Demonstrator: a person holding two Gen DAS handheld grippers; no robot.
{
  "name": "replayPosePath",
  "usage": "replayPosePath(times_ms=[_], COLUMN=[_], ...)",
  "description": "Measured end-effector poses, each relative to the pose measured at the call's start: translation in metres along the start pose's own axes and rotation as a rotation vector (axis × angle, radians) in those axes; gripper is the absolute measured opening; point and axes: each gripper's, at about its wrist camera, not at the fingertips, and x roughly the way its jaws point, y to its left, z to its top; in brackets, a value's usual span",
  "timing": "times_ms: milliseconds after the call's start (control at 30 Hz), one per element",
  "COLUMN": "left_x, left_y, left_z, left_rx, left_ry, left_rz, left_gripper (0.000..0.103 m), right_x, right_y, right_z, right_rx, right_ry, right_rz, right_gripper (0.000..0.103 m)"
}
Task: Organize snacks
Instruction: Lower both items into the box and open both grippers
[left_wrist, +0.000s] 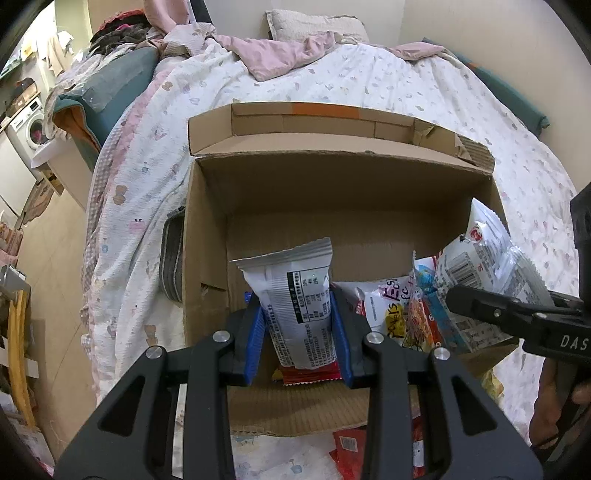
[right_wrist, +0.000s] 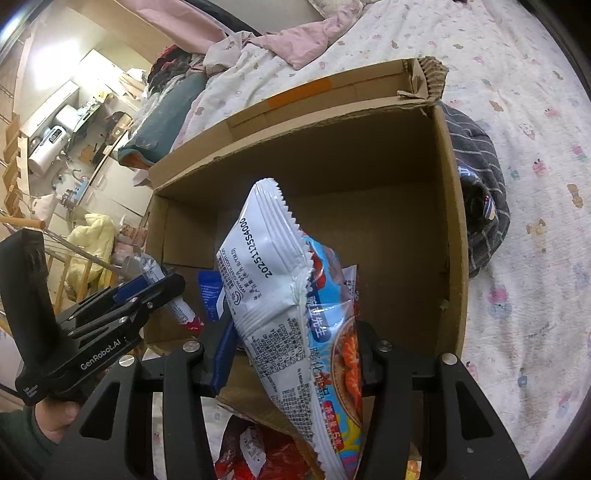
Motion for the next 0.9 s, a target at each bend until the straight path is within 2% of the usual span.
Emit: replayPosePath(times_ms=[200, 267, 400, 600, 667, 767, 900], left_x=[0.0, -0.001, -0.004, -0.007, -0.008, -0.011, -0.013], left_y=[-0.001, -0.001, -0.003, -0.005, -0.005, -0.004, -0.004], left_z=[0.0, 0.0, -0.001, -0.001, 0.0, 0.001, 0.001], left_rx=[0.007, 0.007, 0.012, 0.02, 0.02, 0.015, 0.013], left_ry=[0.003, 0.001, -0.014, -0.023, -0.029, -0.04, -0.051], left_rz=[0.002, 0.002, 0.007, -0.002, -0.003, -0.009, 0.001], left_gripper=[0.032, 0.04, 0.048, 0.066, 0.07, 0.07, 0.07], right_x=[-0.001, -0.002, -0.004, -0.01, -0.016, -0.031, -0.051], right_y=[0.002, 0.002, 0.002, 0.002, 0.002, 0.006, 0.01], right_z=[0.0, 0.0, 0.001, 0.004, 0.006, 0.008, 0.009], right_rx=[-0.012, -0.014, -0.022, -0.027, -0.031, -0.05, -0.064], right_ry=[-0.005, -0.011, -0.025, -0.06, -0.094, -0.169, -0.277], right_rz=[-0.012, -0.011, -0.02, -0.039, -0.046, -0.052, -0.074], right_gripper=[0.058, 0.058, 0.061, 0.07, 0.074, 0.084, 0.091])
